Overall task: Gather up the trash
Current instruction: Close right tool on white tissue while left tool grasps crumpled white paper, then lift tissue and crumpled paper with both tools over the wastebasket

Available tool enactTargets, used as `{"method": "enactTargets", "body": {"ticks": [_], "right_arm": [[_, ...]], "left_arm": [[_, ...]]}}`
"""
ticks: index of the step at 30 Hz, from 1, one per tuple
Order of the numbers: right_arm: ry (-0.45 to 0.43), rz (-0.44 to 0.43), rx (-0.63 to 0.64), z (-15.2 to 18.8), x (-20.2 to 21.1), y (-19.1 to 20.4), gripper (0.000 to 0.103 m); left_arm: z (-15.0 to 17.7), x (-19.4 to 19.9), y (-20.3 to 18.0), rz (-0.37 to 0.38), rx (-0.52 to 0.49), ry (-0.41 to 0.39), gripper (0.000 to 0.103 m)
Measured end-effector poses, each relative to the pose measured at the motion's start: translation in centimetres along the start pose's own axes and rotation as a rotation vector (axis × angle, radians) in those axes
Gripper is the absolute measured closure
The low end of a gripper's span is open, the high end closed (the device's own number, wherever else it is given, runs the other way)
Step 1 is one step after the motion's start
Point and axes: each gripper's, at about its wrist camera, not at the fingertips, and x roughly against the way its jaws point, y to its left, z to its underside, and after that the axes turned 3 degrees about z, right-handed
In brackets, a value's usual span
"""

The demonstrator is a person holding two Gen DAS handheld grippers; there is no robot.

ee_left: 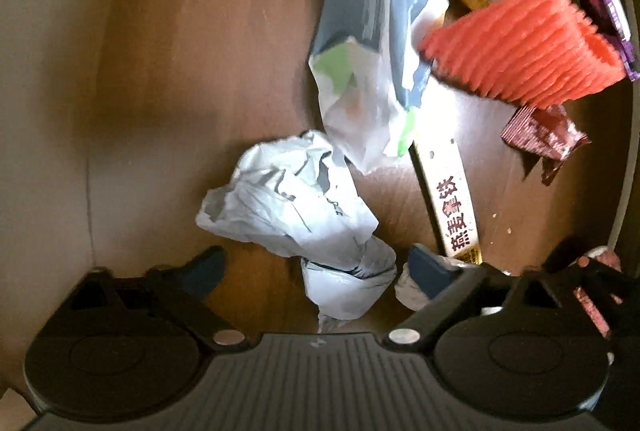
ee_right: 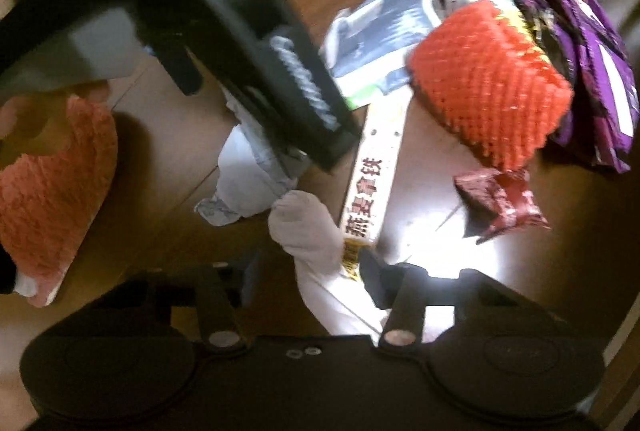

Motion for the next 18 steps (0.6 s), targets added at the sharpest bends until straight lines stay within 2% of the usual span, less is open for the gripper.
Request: {"method": "enactTargets", "body": {"ticks": [2,6,7,8,11,13,18], "right_arm": [[0.008,0.015,0.001,0.1,-0.6,0.5,0.065],[0.025,0.041,-0.018,0.4,-1.4,0.9,0.075],[0.027,0.035,-0.029,0.4,-1.5,0.9,0.080],[0.029,0.033,-0.036,0.4,-1.6,0.8,0.086],[0.035,0.046,-0.039,0.4,-1.4,0.7,0.094],[0.032,0.051,-0.055,0.0,-1.0,0.2,0.096],[0.013,0.046,-0.122,-0.2,2.6,-0.6,0.097]], "left_arm": [[0.1,-0.6,0.1,0.013,0.008,0.021,0.033],[0.6,-1.2,0.0,0.010,-0.006,0.017,0.037],[0.7,-1.2,-0.2,0.012,-0.003,0.012,0.041],[0.7,-0.9,-0.3,0.014,-0.001,0.007,0.054],[0.8,-0.3,-0.4,0.010,-0.006,0.003,0.059],[0.9,0.6,-0.7,-0.005,-0.015,-0.003,0.070],[0.8,5.3,-1.9,-0.007,-0.028,-0.037,0.070]]}}
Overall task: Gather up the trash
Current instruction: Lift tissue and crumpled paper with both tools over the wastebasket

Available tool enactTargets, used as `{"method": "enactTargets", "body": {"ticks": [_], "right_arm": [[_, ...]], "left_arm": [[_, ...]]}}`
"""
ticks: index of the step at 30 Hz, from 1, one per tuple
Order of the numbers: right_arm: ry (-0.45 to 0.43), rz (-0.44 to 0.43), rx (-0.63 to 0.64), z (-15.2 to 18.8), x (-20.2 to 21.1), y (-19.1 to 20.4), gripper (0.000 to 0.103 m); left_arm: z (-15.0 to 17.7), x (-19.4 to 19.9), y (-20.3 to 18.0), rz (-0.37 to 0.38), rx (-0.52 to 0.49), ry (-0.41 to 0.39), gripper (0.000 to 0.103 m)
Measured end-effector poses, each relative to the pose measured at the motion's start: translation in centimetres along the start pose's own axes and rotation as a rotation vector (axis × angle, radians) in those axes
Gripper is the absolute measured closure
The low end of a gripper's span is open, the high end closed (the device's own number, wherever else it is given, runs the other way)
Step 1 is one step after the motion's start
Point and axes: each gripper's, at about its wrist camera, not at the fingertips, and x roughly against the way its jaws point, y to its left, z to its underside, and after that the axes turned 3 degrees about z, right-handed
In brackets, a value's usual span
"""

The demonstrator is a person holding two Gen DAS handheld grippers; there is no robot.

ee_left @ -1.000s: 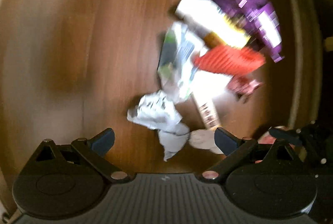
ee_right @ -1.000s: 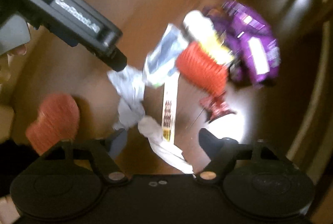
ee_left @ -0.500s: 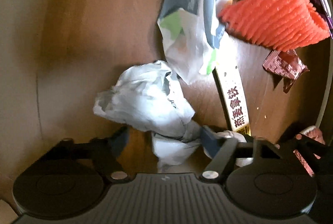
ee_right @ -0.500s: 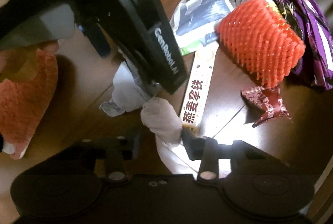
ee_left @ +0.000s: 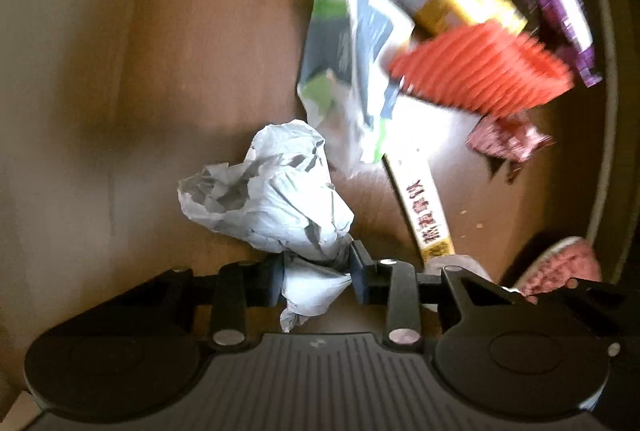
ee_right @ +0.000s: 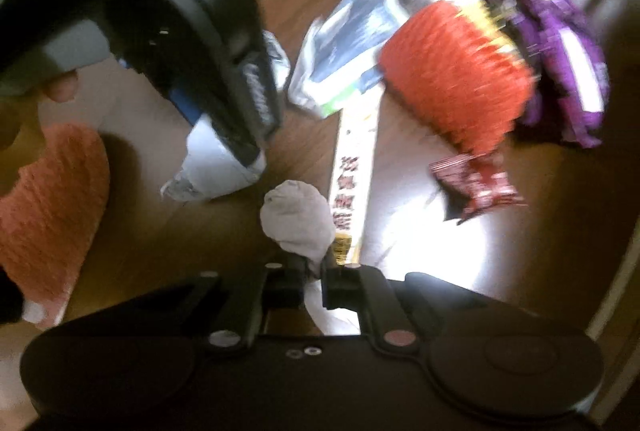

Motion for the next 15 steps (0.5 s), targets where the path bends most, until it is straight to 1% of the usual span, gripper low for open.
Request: {"method": "enactTargets", "body": {"ticks": [3,6,8,12,15], "right_arm": [[-0.020,0.005,-0.076,-0.6,3.5,-1.3,0.097],[-0.050,0.009,-0.143,-1.8,7.5,-2.5,0.097],[-0.081,0.012,-0.184,-2.8,10.9,-3.4,0.097],[-0.139,0.010,-0.268,-5.3,17.7,-5.1,0.097],[-0.194,0.004,-0.292,-7.2,23.7,-5.9,0.097]], "left_arm": [[-0.1,3.9,-0.2,0.004,0.007,-0.022,0.070],[-0.2,8.6,-0.1,0.028,0.020,-0.054,0.070],[-0.6,12.0,-0.2,0.040,0.023,-0.079,0.070],[-1.0,19.5,-1.8,0.074,0.003,-0.142,0.070],[-1.4,24.9,-2.8,0.079,-0.024,-0.195,0.070]]}}
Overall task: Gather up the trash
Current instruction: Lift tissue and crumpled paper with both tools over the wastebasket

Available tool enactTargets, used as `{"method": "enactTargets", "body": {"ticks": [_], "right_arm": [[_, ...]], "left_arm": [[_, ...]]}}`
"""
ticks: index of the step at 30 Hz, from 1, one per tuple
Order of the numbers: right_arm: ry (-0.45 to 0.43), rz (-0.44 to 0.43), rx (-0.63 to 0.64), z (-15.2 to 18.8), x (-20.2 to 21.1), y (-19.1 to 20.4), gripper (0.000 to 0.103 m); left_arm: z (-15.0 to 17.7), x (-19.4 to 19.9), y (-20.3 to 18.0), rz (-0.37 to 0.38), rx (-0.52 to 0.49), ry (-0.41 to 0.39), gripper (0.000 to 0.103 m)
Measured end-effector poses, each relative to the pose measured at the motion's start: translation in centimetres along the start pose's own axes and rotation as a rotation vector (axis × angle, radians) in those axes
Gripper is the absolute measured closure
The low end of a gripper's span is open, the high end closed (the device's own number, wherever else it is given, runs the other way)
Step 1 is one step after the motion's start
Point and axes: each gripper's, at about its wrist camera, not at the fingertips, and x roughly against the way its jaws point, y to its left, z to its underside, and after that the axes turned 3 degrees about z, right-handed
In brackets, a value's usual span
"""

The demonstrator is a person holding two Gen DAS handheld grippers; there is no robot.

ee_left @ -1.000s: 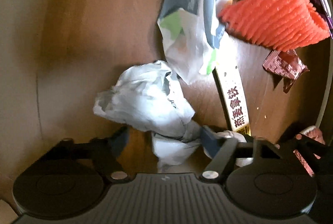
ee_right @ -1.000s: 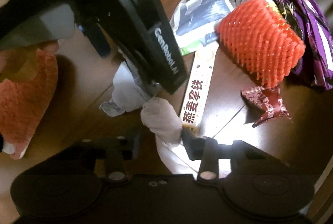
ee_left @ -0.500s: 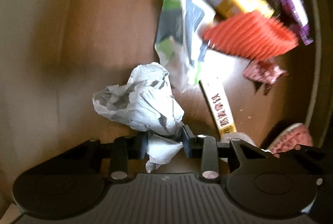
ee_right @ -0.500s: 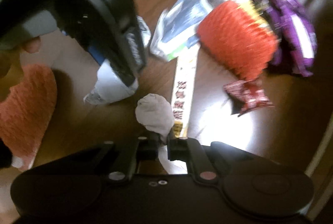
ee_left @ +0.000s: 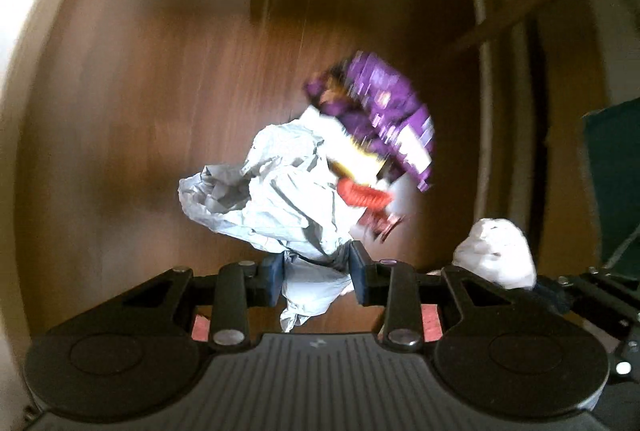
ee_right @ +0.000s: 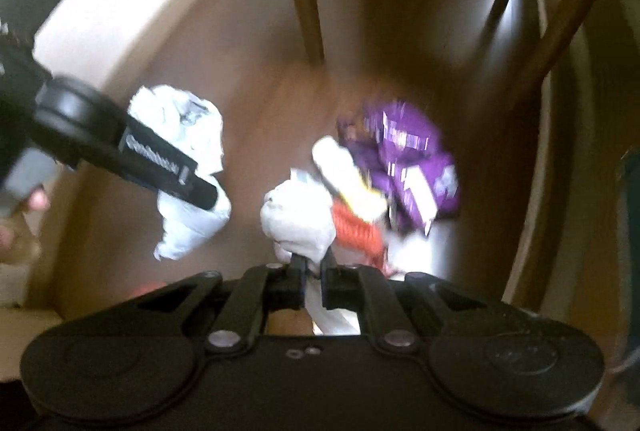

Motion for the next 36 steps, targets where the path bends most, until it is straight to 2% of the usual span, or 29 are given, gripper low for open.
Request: {"method": "enactTargets", "body": {"ticks": [14,19,25,28,36], "right_arm": [[-0.273,-0.053,-0.150,-13.4,24.6,-1.8,0.097],[-0.409,-0.021,-0.103,-17.5,31.7,-2.3,0.097],[-0.524,-0.012,-0.121,-23.3,38.2,-4.4,0.097],[-0.575,0.005,-0.125,-26.1,40.6,-5.3,0.097],[-0.626,0.056,-0.147,-32.0,42.7,-9.0,0.097]], "left_arm": [[-7.3,25.1,-7.2,0.067,-0.047,-0.230,0.070],[-10.3,33.1,-10.6,0.085,-0.102,-0.340,0.070],[-15.0,40.6,-14.7,0.117,-0.147,-0.459,0.070],[-17.4,42.5,-17.0,0.117,-0.186,-0.515,0.070],[-23.4,48.0,-21.6,0.127,-0.267,-0.626,0.070]]}}
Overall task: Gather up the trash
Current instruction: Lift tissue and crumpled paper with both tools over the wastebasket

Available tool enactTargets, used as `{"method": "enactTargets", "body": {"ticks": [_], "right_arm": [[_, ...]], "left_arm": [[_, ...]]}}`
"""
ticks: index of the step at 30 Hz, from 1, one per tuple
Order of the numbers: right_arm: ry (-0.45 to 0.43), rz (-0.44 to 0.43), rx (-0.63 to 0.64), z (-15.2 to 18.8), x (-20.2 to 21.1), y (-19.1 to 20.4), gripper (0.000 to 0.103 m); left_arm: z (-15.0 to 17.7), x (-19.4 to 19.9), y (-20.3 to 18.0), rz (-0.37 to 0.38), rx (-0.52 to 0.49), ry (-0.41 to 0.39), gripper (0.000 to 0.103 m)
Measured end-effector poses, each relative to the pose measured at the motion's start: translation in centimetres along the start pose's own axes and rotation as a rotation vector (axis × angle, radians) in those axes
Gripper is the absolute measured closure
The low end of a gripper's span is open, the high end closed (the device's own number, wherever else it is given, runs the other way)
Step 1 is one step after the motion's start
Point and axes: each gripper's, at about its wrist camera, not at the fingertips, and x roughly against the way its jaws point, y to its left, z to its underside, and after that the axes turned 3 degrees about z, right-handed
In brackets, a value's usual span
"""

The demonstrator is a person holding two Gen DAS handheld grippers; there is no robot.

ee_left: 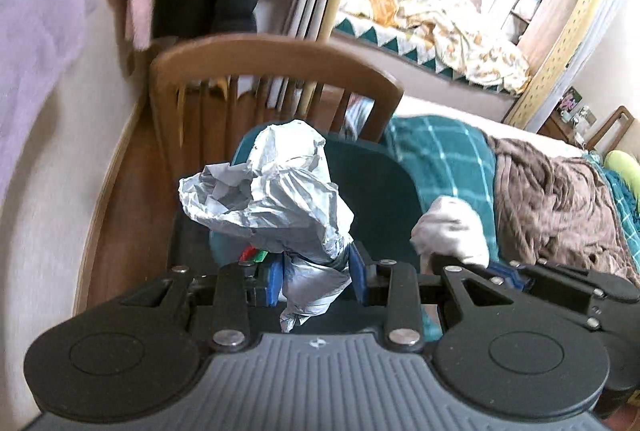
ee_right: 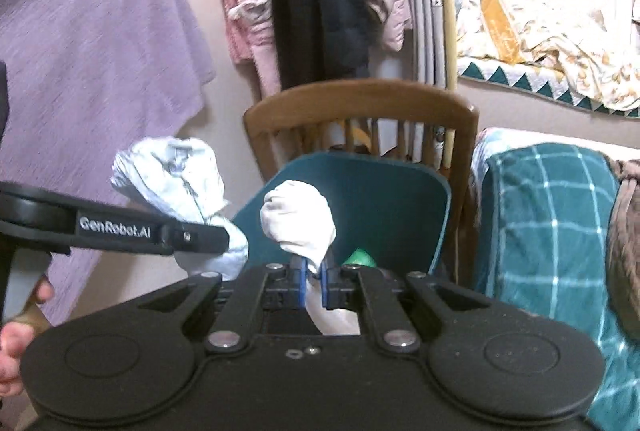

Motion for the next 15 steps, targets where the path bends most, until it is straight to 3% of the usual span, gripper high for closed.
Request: {"method": "enactTargets", "body": {"ticks": [5,9,15], "right_arm": [[-0.012,0.031,-0.022,-2.3,-2.2,-1.1,0.097],[-0.006,0.051,-0.046,-3.3,-4.6,-2.0,0.097],[0.067,0.092,-0.078,-3.4,-8.7,-3.3,0.097]], "left_arm": [[-2.6,-2.2,-0.7,-0.004,-0.018,-0.006,0.070],[-3.8,-5.3,-0.5,-0.022,-0.004,0.052,0.070],[-3.6,-9.4,0.4,-0.120,-0.056,0.133,0.070]]}}
